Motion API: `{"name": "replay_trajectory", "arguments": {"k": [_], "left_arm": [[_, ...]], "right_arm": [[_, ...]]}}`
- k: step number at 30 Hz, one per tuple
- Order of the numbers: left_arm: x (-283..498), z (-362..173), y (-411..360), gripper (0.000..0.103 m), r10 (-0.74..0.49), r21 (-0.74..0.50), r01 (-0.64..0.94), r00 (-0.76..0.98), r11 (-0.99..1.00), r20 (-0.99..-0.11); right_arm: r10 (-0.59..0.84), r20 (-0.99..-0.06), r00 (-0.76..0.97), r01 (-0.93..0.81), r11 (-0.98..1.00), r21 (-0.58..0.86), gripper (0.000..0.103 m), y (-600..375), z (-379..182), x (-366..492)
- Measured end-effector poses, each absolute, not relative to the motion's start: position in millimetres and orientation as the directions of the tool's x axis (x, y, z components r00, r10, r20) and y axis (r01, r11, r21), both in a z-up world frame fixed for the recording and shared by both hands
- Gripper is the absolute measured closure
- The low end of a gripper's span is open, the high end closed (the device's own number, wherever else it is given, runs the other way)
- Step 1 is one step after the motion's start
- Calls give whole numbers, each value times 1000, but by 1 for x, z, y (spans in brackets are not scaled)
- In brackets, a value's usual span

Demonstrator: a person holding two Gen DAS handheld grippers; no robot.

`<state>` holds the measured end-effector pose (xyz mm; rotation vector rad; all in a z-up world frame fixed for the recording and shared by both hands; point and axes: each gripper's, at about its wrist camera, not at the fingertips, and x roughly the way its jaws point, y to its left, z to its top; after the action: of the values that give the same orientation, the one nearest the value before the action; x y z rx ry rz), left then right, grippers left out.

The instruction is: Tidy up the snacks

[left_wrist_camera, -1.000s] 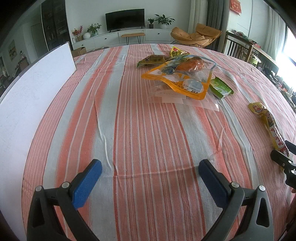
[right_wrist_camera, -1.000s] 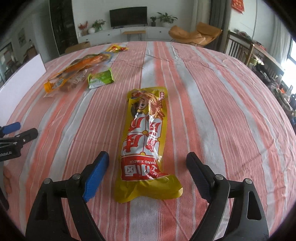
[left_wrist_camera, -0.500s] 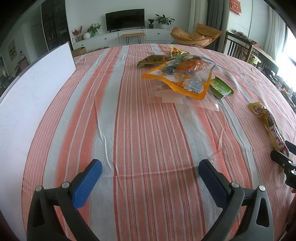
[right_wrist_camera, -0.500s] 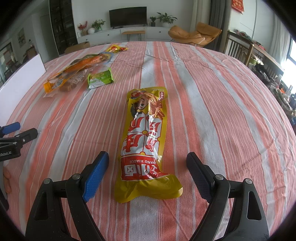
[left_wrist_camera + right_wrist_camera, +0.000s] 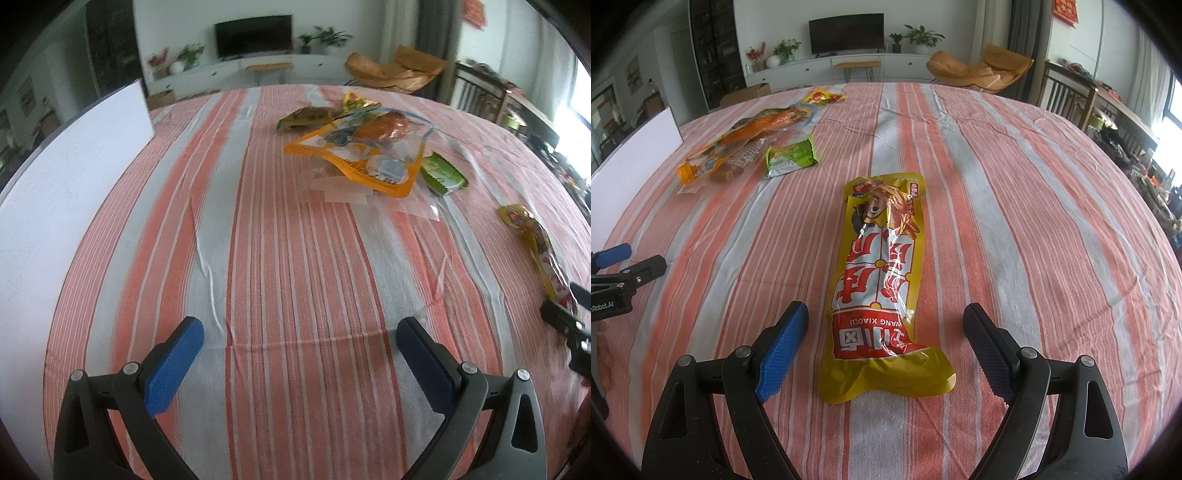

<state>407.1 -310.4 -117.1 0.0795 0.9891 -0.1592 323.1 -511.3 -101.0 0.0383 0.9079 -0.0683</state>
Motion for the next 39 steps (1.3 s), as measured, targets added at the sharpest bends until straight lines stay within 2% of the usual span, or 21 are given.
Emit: {"name": "replay_trajectory", "arguments": {"k": [3,5,7,9,11,13,15,16,17,18,21,23,25,27,30,34,36,38,39], "left_arm": [[419,-112,-316,1,-140,-39,230,439,972,-887],[431,-97,-317,2,-246,-132,278,428,951,-870],[450,-73,-325,2,-292,-154,313,460,937,-839],[475,-51,-348,2,-312,-119,393,476,912,-822],[503,-47,-379,2,-264,1,481,483,877,-835],[532,-56,-400,2,-186,88,495,478,864,-858],[560,-69,-413,4,-156,93,477,457,874,-875],[571,-75,-417,8,-177,56,471,436,880,-882],[577,-80,-420,17,-196,25,471,416,882,-888],[582,-83,-424,19,-202,13,469,404,883,-892],[579,-85,-424,37,-154,79,451,457,889,-876],[571,-74,-412,51,-183,47,426,482,903,-857],[560,-63,-390,53,-245,-44,402,463,915,-852],[537,-60,-369,53,-233,-36,392,469,919,-852],[483,-65,-339,51,-145,40,348,490,936,-859],[409,-91,-294,24,-111,11,252,464,968,-879],[384,-101,-281,20,-138,-28,230,479,973,-867],[371,-109,-270,8,-179,-73,224,502,972,-846],[371,-113,-268,6,-182,-81,216,505,973,-844]], "right_arm": [[-44,-789,613,76,997,3,15,-511,-101,323],[-41,-788,614,75,997,6,15,-511,-101,323],[-41,-788,614,75,997,6,15,-513,-101,322],[-40,-788,614,75,997,7,15,-513,-102,321],[-39,-788,614,74,997,8,15,-513,-101,320],[-40,-788,614,75,997,8,15,-511,-103,323],[-40,-788,614,75,997,8,15,-511,-103,323],[-40,-788,614,75,997,8,15,-511,-103,323],[-41,-788,614,76,997,8,15,-511,-103,323],[-40,-788,614,76,997,8,15,-511,-103,323],[-40,-788,614,75,997,8,15,-511,-103,323],[-40,-788,614,76,997,8,15,-511,-103,323],[-40,-788,614,76,997,8,14,-511,-103,323],[-40,-788,614,76,997,8,14,-511,-103,323],[-40,-788,614,76,997,8,14,-511,-103,323],[-41,-788,614,76,997,8,14,-511,-103,323],[-41,-788,614,76,997,8,14,-511,-103,323],[-42,-788,614,77,997,7,15,-511,-103,323],[-43,-788,614,77,997,5,15,-511,-102,323]]}}
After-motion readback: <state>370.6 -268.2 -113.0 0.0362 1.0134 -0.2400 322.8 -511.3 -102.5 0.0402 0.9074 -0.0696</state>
